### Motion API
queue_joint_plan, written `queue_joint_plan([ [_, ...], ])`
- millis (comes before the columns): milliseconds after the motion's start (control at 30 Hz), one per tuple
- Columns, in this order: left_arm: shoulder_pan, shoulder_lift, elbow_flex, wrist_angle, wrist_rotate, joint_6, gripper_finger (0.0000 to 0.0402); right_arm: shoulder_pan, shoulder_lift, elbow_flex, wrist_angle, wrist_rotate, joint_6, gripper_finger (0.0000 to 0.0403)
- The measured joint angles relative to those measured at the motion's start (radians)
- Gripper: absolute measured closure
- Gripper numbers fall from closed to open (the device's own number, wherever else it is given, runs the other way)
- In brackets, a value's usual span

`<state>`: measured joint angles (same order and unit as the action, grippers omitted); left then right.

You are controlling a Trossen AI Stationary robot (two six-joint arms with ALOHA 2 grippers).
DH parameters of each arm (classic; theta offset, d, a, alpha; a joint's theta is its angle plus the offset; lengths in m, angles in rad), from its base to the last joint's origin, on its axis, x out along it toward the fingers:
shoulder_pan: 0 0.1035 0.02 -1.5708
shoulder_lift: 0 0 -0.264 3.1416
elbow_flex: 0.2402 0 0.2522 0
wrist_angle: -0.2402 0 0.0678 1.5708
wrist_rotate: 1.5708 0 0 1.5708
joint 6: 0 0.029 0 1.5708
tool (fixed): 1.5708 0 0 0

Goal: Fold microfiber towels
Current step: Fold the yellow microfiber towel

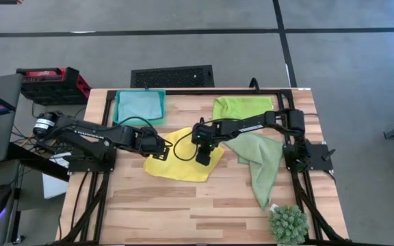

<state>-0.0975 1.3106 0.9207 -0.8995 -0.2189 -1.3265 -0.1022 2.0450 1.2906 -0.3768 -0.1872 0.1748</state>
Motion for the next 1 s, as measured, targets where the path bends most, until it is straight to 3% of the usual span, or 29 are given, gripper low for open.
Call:
queue_joint_plan([
  [567,0.027,0.0,-0.022,0.049,-0.022,0.108,0.0236,0.157,-0.021,-0.002,-0.114,-0.051,0.0,0.0301],
  [867,0.083,0.0,-0.028,0.162,0.015,0.27,0.0236,0.162,-0.18,-0.004,-0.25,0.169,0.028,0.0301],
  [1000,0.088,0.0,-0.028,0.146,0.071,0.276,0.0236,0.138,-0.238,-0.004,-0.271,0.183,0.056,0.0301],
])
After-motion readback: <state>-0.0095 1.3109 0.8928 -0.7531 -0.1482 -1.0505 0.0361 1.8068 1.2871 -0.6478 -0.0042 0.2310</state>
